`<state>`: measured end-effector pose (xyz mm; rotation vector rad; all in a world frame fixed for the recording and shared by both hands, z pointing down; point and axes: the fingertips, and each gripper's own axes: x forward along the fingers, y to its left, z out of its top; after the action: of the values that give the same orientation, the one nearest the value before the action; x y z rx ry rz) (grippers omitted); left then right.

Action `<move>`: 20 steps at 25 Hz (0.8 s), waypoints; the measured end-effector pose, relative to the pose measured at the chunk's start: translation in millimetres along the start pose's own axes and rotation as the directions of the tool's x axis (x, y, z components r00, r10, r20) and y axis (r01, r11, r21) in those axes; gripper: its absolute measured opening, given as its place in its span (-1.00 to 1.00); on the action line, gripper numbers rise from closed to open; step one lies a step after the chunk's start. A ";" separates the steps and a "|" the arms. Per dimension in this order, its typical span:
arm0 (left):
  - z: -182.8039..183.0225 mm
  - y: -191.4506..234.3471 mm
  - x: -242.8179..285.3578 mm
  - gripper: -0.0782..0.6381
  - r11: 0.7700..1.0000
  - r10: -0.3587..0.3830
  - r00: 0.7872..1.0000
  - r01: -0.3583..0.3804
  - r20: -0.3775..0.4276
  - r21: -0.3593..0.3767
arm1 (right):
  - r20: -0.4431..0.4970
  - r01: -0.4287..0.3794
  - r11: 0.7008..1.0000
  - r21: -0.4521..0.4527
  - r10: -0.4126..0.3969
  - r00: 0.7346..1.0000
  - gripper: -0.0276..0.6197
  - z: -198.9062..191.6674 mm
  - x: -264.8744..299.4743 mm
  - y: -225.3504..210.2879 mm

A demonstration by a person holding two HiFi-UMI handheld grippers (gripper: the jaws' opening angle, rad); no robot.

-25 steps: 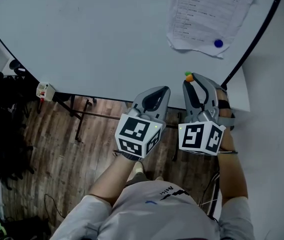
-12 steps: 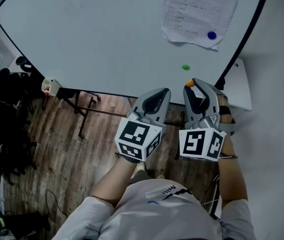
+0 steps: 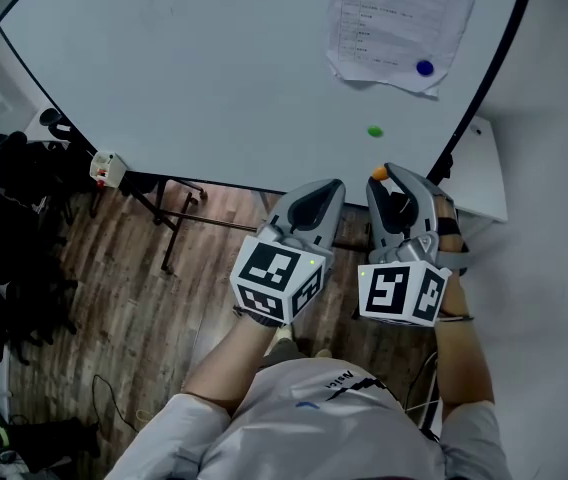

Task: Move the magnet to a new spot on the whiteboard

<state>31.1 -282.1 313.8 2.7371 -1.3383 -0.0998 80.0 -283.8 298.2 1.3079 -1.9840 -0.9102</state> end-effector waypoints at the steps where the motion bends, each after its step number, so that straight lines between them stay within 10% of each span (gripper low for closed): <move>1: -0.8 -0.5 0.2 -0.76 1.000 -0.001 1.000 0.001 -0.004 0.006 | 0.000 0.000 1.000 0.000 0.000 1.000 -0.52 0.0 0.0 0.4; 20: -4.0 22.4 6.4 -0.76 1.000 0.002 1.000 -0.002 0.005 0.008 | -0.010 -0.008 0.995 0.097 0.009 1.000 -0.52 -2.5 20.7 14.1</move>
<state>17.9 -300.6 320.1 2.7437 -1.3458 -0.1010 67.3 -299.6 313.1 1.3531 -2.0465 -0.8109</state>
